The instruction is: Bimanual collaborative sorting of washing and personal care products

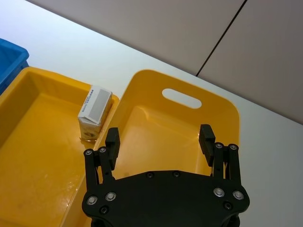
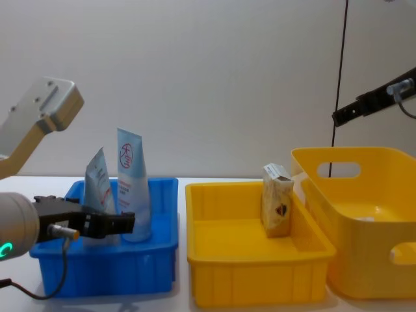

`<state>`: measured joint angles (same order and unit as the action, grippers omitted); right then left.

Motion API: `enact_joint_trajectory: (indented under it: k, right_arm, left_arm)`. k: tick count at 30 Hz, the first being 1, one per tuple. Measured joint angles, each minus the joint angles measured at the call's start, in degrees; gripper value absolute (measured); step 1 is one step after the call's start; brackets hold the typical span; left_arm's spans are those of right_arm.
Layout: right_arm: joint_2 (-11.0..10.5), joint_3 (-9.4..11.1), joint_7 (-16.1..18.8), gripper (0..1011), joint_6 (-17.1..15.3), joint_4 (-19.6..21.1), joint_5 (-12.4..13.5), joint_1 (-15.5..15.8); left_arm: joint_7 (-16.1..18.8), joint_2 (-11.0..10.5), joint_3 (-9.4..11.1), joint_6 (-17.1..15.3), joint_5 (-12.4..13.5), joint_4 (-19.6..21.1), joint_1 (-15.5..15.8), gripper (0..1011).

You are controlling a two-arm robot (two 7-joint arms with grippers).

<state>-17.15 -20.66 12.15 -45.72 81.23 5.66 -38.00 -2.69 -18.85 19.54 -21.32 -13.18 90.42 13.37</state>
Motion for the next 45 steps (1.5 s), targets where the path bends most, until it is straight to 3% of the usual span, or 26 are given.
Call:
enact_joint_trajectory:
  k: [15,45]
  right_arm:
    - [0.00,0.00,0.00,1004,0.00,0.00,0.00,0.00]
    - [0.00,0.00,0.00,1004,0.00,0.00,0.00,0.00]
  left_arm:
    - [3.87,0.82,0.58,0.07,4.26,-0.29,0.34,1001]
    - [4.06,3.48,0.93,3.10,6.46,-2.90,2.01,1000]
